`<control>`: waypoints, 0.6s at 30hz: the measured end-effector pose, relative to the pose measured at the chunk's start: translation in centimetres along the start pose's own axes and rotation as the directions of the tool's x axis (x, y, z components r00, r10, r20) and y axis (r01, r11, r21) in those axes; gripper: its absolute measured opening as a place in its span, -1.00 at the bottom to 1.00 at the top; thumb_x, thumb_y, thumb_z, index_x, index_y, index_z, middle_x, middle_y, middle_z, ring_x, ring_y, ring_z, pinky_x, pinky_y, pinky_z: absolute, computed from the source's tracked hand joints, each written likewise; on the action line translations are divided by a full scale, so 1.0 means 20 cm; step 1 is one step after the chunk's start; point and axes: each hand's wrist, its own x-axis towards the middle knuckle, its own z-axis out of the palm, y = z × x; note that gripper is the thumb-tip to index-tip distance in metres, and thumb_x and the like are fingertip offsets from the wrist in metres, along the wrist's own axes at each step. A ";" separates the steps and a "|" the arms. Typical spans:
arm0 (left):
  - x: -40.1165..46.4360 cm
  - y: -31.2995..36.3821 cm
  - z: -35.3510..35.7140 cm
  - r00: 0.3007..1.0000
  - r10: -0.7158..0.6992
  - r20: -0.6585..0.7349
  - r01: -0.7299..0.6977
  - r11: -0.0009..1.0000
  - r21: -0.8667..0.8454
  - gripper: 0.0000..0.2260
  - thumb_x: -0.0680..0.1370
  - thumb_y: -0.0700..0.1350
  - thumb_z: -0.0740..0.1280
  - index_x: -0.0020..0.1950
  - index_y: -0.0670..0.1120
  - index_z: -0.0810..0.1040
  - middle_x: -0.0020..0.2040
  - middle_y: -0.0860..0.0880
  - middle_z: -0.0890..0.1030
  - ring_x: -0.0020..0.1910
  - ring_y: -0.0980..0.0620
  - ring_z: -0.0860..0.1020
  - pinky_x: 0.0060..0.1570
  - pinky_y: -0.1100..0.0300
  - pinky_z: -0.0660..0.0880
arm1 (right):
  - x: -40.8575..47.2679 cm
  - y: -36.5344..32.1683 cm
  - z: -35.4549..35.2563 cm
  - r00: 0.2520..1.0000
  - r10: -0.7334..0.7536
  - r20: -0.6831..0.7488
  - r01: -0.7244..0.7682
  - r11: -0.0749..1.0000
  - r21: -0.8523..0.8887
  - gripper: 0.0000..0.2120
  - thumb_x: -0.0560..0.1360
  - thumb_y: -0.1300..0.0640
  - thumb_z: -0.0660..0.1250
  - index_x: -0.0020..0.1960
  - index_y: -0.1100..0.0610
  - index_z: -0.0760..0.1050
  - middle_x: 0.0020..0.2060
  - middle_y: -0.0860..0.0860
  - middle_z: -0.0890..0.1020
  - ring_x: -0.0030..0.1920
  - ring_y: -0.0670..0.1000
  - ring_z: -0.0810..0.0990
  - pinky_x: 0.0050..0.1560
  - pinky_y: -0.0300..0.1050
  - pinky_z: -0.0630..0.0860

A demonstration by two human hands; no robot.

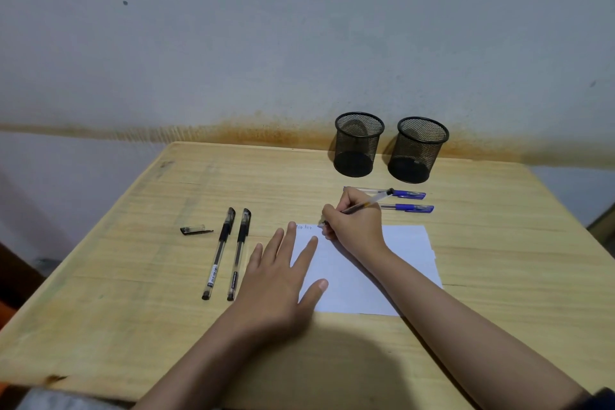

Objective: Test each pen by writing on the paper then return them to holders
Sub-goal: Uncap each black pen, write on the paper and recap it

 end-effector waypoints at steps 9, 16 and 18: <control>0.01 0.00 0.01 1.000 -0.007 -0.010 0.007 1.000 0.023 -0.35 0.40 0.32 -0.29 0.48 0.21 -0.28 0.53 0.02 -0.33 0.50 -0.01 -0.30 0.43 -0.02 -0.28 | 0.01 0.00 0.00 0.998 0.015 0.064 -0.010 0.997 -0.071 -0.78 0.41 0.36 0.35 -0.33 0.24 0.34 -0.41 0.35 0.54 -0.53 -0.01 0.58 -0.44 -0.12 0.55; 0.01 0.00 0.01 1.000 -0.013 -0.016 0.014 1.000 0.024 -0.40 0.47 0.31 -0.22 0.48 0.21 -0.27 0.53 0.03 -0.32 0.50 0.00 -0.30 0.43 -0.02 -0.27 | 0.02 0.01 0.00 0.999 0.043 0.031 -0.041 0.998 -0.046 -0.73 0.41 0.36 0.35 -0.37 0.19 0.32 -0.50 0.20 0.50 -0.53 0.03 0.57 -0.41 -0.06 0.56; 0.01 0.00 0.01 1.000 -0.015 -0.014 0.016 1.000 0.024 -0.40 0.46 0.32 -0.23 0.48 0.22 -0.27 0.53 0.03 -0.32 0.50 0.00 -0.30 0.44 -0.02 -0.27 | 0.01 0.01 0.00 0.998 0.037 0.045 -0.034 0.998 -0.053 -0.75 0.41 0.35 0.35 -0.35 0.21 0.33 -0.47 0.23 0.52 -0.53 0.01 0.58 -0.42 -0.10 0.56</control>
